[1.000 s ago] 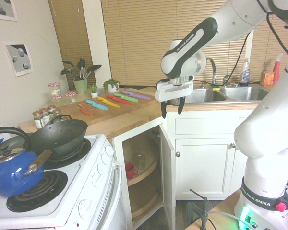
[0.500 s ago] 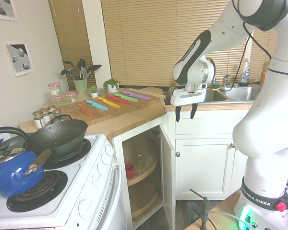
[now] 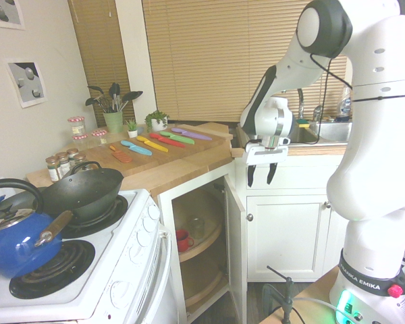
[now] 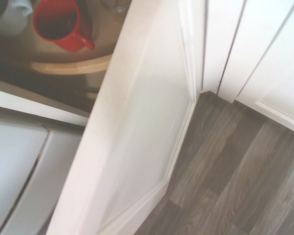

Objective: Close the cabinet

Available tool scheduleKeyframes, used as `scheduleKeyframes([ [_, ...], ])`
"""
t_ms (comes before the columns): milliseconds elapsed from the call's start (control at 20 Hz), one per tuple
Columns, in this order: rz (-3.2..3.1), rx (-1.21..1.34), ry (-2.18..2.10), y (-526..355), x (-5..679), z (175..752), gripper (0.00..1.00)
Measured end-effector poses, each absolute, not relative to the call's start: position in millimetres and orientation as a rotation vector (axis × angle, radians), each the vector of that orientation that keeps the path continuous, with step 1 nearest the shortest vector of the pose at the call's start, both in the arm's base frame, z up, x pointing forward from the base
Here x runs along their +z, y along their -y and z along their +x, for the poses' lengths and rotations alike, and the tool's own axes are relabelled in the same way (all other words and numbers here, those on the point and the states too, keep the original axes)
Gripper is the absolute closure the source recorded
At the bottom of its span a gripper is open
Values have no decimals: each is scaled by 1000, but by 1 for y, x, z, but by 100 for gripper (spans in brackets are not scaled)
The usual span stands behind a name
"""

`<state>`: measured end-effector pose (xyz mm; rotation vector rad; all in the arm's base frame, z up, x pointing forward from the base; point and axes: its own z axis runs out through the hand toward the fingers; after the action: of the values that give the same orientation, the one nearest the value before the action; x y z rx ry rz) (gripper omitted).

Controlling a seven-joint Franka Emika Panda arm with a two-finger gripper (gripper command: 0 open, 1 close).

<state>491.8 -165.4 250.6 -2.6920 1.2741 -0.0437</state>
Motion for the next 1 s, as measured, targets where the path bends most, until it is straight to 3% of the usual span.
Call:
scheduleKeyframes([
  [1000,-2887,-36,-1088,130,206,541,0],
])
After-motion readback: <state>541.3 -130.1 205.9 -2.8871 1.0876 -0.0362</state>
